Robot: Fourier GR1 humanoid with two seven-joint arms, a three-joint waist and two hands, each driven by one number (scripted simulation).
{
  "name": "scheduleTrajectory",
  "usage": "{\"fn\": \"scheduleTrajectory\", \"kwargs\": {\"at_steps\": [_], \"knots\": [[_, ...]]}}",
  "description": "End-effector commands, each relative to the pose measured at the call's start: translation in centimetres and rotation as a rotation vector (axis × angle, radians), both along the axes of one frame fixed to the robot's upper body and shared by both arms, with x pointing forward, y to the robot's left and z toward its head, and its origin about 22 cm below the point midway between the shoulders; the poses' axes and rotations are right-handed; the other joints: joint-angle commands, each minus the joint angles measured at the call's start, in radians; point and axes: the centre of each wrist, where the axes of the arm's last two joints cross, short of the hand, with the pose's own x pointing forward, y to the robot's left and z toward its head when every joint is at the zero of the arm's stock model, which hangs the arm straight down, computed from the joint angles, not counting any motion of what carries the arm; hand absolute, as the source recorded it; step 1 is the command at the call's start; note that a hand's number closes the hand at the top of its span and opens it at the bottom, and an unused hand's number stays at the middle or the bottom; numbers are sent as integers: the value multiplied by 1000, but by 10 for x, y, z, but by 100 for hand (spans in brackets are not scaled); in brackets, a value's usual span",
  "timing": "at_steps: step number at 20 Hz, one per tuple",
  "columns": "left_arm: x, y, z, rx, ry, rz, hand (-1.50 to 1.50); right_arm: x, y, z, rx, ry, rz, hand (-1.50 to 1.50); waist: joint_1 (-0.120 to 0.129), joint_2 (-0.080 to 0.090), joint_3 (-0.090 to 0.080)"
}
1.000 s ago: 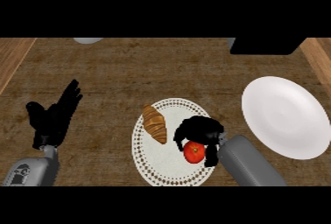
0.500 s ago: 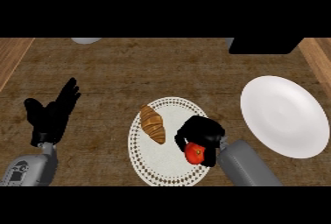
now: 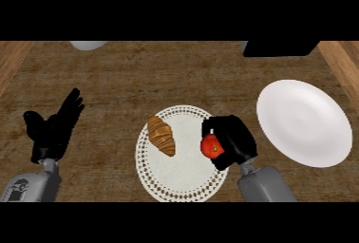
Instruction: Pick the tomato from the placemat and place it in the plate
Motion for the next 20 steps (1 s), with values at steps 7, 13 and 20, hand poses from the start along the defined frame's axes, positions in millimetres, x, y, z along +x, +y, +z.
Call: {"fn": "scheduleTrajectory", "kwargs": {"at_steps": [7, 13, 20], "knots": [[-5, -17, -2, 4, -6, -5, 0, -36, -21, 61, 140, -421, -497, 150, 14, 5, 1], [-2, 3, -5, 3, -10, -10, 0, -33, -70, 89, 239, -392, -640, 150, 28, 12, 1], [6, -20, -2, 13, -28, -13, 0, -17, -147, 89, 268, -379, -746, 150, 32, 13, 1]]}}
